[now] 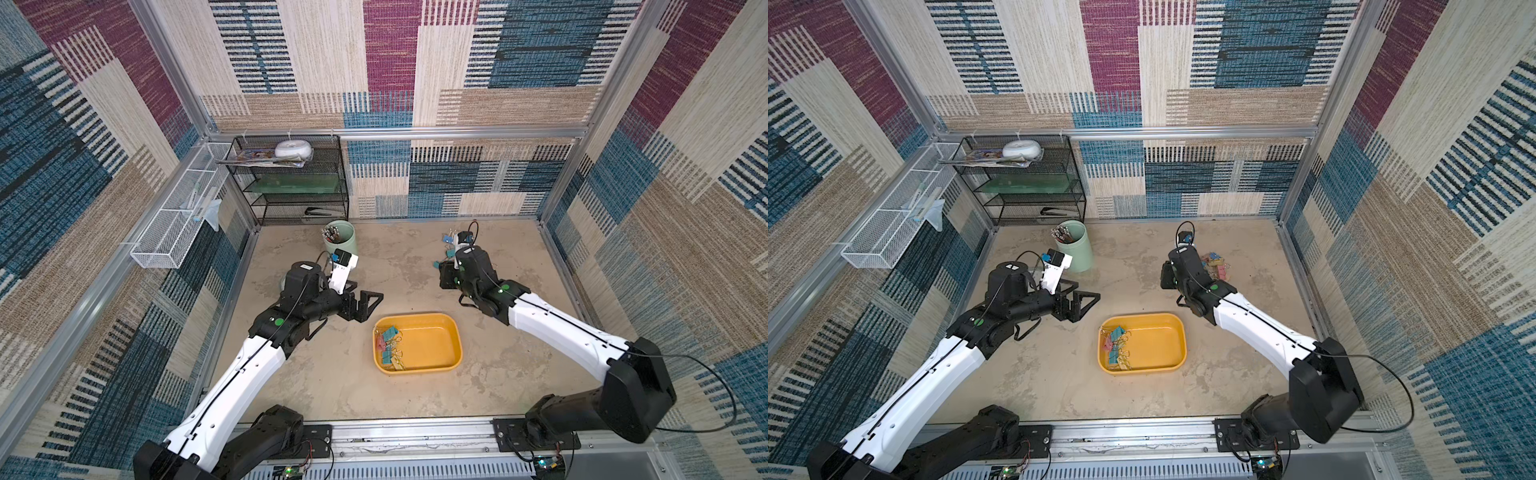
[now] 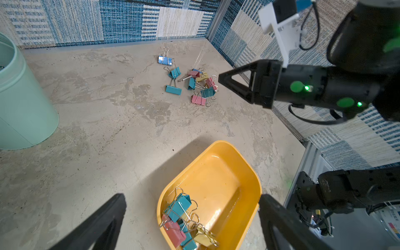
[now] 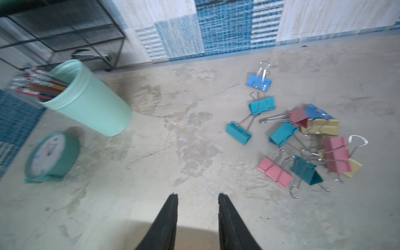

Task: Put the binder clips in the storage box
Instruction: Pick up the binder clip at the center of the board.

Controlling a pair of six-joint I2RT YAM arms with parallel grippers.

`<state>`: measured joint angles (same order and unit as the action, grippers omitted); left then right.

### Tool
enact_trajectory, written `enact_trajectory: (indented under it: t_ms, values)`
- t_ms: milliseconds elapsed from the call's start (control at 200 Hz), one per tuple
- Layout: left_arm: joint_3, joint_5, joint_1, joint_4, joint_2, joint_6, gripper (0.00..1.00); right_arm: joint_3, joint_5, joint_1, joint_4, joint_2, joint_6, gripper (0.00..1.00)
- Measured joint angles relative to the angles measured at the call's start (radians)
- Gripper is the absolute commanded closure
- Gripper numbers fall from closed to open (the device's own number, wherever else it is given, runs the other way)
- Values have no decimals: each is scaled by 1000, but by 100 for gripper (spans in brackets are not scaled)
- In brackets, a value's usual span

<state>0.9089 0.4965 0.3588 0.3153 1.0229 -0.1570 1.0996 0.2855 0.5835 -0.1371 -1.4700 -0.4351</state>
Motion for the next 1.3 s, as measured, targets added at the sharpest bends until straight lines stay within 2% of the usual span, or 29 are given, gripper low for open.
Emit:
enact_trajectory:
  t_ms: [170, 341, 531, 691, 1012, 1187, 1302]
  values:
    - [0, -2, 0, 0, -1, 0, 0, 237, -55, -70, -113, -257, 173, 63]
    - [0, -3, 0, 0, -1, 1, 0, 464, -108, -123, -280, -491, 315, 54]
    - [0, -3, 0, 0, -1, 1, 0, 685, -166, -167, -438, -715, 400, 44]
    - [0, -3, 0, 0, -2, 1, 0, 753, -166, -174, -516, -816, 438, 40]
    - [0, -3, 0, 0, -3, 0, 0, 737, -175, -182, -500, -829, 473, 51]
    - [0, -3, 0, 0, -3, 0, 0, 733, -172, -187, -495, -826, 470, 70]
    - [0, -3, 0, 0, -3, 0, 0, 706, -198, -187, -476, -804, 456, 74]
